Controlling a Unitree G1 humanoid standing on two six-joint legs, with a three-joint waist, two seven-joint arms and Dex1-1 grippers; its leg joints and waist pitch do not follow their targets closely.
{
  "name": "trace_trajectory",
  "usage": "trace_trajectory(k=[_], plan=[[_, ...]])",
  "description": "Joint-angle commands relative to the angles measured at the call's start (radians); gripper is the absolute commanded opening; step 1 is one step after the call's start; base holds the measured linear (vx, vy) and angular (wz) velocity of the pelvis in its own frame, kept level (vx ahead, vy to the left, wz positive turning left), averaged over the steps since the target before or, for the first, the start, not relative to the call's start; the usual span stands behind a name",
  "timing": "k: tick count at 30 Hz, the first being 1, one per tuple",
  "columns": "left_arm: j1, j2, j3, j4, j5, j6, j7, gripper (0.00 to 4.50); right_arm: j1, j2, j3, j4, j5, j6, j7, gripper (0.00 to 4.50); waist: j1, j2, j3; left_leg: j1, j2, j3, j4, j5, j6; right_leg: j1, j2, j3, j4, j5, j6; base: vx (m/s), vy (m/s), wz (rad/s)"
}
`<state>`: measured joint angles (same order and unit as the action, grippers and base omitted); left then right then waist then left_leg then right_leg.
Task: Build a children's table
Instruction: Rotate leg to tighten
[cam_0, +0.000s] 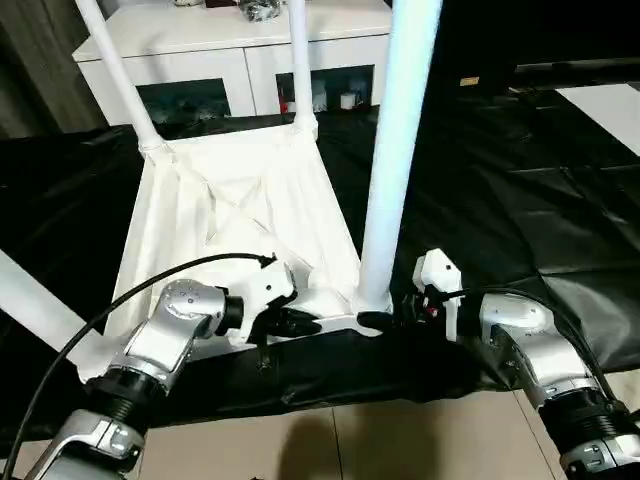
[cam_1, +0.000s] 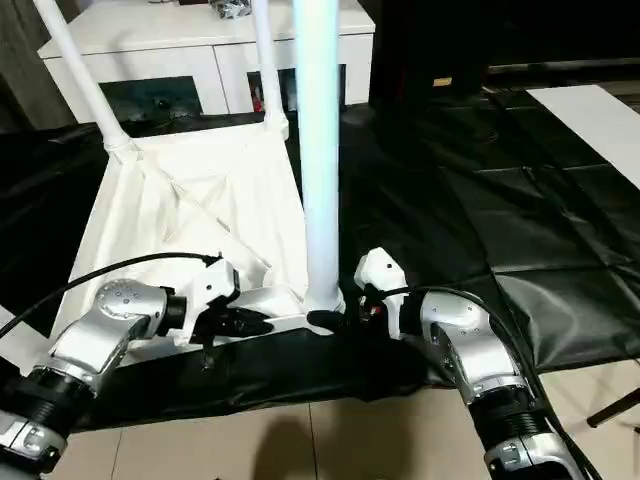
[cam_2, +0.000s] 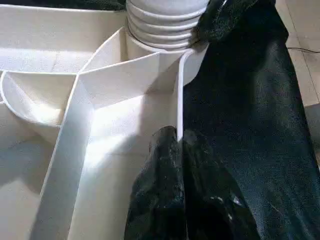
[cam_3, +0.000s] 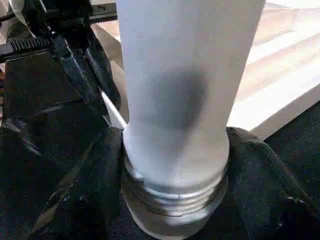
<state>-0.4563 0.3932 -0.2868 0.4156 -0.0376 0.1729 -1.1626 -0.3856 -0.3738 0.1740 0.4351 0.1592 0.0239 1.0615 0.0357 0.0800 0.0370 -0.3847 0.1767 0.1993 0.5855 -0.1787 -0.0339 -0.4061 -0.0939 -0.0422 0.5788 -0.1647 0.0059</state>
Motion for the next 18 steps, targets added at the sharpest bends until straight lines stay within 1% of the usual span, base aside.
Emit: trace_trajectory(k=[1,2,3,4,5,6,7,8,9,10,11,12,13,14,15,16,17,18], plan=[[0.005,-0.009,-0.009,-0.001,0.0,0.016,0.014,0.0,-0.001,0.025,-0.014,0.004,0.006,0.017,-0.048,2.68,0.006,-0.018,-0.062,0.016,0.048,-0.019,-0.066,-0.211,0.096,0.044,-0.045,0.024,-0.05,-0.171,-0.263,0.0,0.0,0.0],[0.002,-0.013,-0.012,0.003,0.008,0.022,0.026,0.0,-0.004,0.033,-0.017,0.014,0.001,0.021,-0.07,2.67,0.004,-0.018,-0.061,0.016,0.048,-0.021,-0.067,-0.214,0.092,0.044,-0.045,0.023,-0.05,-0.177,-0.262,0.0,0.0,0.0],[-0.015,-0.042,-0.016,0.03,0.032,0.027,0.085,0.0,-0.011,0.062,-0.022,0.046,-0.028,0.026,-0.16,2.66,0.002,-0.019,-0.06,0.016,0.047,-0.021,-0.068,-0.227,0.084,0.045,-0.046,0.023,-0.053,-0.199,-0.257,0.0,0.0,0.0],[-0.019,-0.049,-0.016,0.037,0.037,0.031,0.099,0.0,-0.013,0.069,-0.023,0.052,-0.033,0.028,-0.179,2.66,0.0,-0.019,-0.059,0.015,0.047,-0.021,-0.069,-0.233,0.08,0.044,-0.046,0.024,-0.055,-0.21,-0.253,0.0,0.0,0.0],[-0.03,-0.069,-0.018,0.053,0.05,0.038,0.136,0.0,-0.016,0.087,-0.026,0.066,-0.051,0.034,-0.235,2.66,-0.004,-0.018,-0.056,0.018,0.046,-0.021,-0.071,-0.258,0.063,0.04,-0.046,0.025,-0.06,-0.249,-0.244,0.0,0.0,0.0],[-0.046,-0.094,-0.022,0.074,0.067,0.045,0.18,0.0,-0.02,0.111,-0.03,0.082,-0.07,0.043,-0.304,2.66,-0.008,-0.02,-0.054,0.017,0.045,-0.024,-0.074,-0.281,0.044,0.042,-0.046,0.024,-0.063,-0.289,-0.232,0.0,0.0,0.0],[-0.049,-0.1,-0.023,0.079,0.071,0.046,0.189,0.0,-0.021,0.116,-0.032,0.085,-0.073,0.046,-0.318,2.66,-0.009,-0.02,-0.054,0.016,0.044,-0.026,-0.076,-0.291,0.035,0.043,-0.046,0.023,-0.064,-0.31,-0.223,0.0,0.0,0.0],[-0.07,-0.132,-0.021,0.107,0.086,0.062,0.249,0.0,-0.026,0.145,-0.039,0.091,-0.089,0.063,-0.392,2.66,-0.013,-0.017,-0.053,0.019,0.044,-0.026,-0.078,-0.315,0.022,0.038,-0.046,0.025,-0.067,-0.336,-0.21,0.0,0.0,0.0],[-0.091,-0.162,-0.017,0.134,0.097,0.073,0.302,0.0,-0.033,0.173,-0.047,0.099,-0.099,0.08,-0.457,2.66,-0.014,-0.015,-0.052,0.023,0.043,-0.027,-0.079,-0.337,0.011,0.035,-0.043,0.025,-0.071,-0.352,-0.2,0.0,0.0,0.0],[-0.119,-0.201,-0.007,0.169,0.108,0.092,0.377,0.0,-0.044,0.205,-0.051,0.11,-0.119,0.099,-0.535,2.66,-0.015,-0.014,-0.053,0.026,0.042,-0.027,-0.08,-0.347,0.005,0.033,-0.042,0.024,-0.073,-0.358,-0.197,0.0,0.0,0.0],[-0.148,-0.235,0.004,0.201,0.116,0.116,0.448,0.0,-0.06,0.233,-0.053,0.129,-0.153,0.114,-0.629,2.66,-0.019,-0.015,-0.051,0.03,0.039,-0.026,-0.079,-0.37,-0.008,0.029,-0.041,0.025,-0.076,-0.379,-0.193,0.0,0.0,0.0],[-0.161,-0.247,0.008,0.215,0.119,0.122,0.475,0.0,-0.069,0.245,-0.056,0.142,-0.159,0.118,-0.662,2.66,-0.019,-0.016,-0.052,0.03,0.037,-0.03,-0.08,-0.386,-0.016,0.032,-0.042,0.022,-0.079,-0.403,-0.182,0.0,0.0,0.0],[-0.174,-0.261,0.014,0.23,0.125,0.129,0.508,0.0,-0.078,0.261,-0.06,0.153,-0.162,0.123,-0.692,2.66,-0.019,-0.012,-0.052,0.029,0.037,-0.031,-0.08,-0.394,-0.013,0.032,-0.044,0.023,-0.083,-0.403,-0.176,0.0,0.0,0.0],[-0.179,-0.266,0.017,0.236,0.127,0.132,0.519,0.0,-0.08,0.266,-0.062,0.157,-0.162,0.126,-0.702,2.66,-0.021,-0.012,-0.052,0.028,0.038,-0.03,-0.081,-0.396,-0.011,0.032,-0.043,0.023,-0.083,-0.396,-0.174,0.0,0.0,0.0],[-0.201,-0.289,0.021,0.261,0.137,0.135,0.56,0.0,-0.097,0.297,-0.062,0.179,-0.176,0.129,-0.761,2.66,-0.021,-0.007,-0.053,0.028,0.036,-0.031,-0.08,-0.397,-0.008,0.031,-0.043,0.023,-0.083,-0.382,-0.174,0.0,0.0,0.0],[-0.22,-0.311,0.02,0.284,0.147,0.137,0.592,0.0,-0.116,0.33,-0.05,0.199,-0.195,0.127,-0.803,2.66,-0.023,-0.009,-0.054,0.028,0.034,-0.03,-0.078,-0.394,-0.008,0.029,-0.042,0.023,-0.084,-0.374,-0.176,0.0,0.0,0.0],[-0.231,-0.322,0.011,0.298,0.157,0.132,0.599,0.0,-0.129,0.349,-0.03,0.21,-0.211,0.111,-0.808,2.66,-0.026,-0.003,-0.055,0.025,0.034,-0.033,-0.08,-0.392,-0.009,0.032,-0.042,0.021,-0.08,-0.36,-0.182,0.0,0.0,0.0],[-0.232,-0.323,0.01,0.3,0.158,0.13,0.599,0.0,-0.13,0.351,-0.027,0.211,-0.213,0.109,-0.806,2.66,-0.028,-0.008,-0.056,0.027,0.034,-0.031,-0.079,-0.397,-0.005,0.033,-0.042,0.02,-0.083,-0.351,-0.183,0.0,0.0,0.0]])
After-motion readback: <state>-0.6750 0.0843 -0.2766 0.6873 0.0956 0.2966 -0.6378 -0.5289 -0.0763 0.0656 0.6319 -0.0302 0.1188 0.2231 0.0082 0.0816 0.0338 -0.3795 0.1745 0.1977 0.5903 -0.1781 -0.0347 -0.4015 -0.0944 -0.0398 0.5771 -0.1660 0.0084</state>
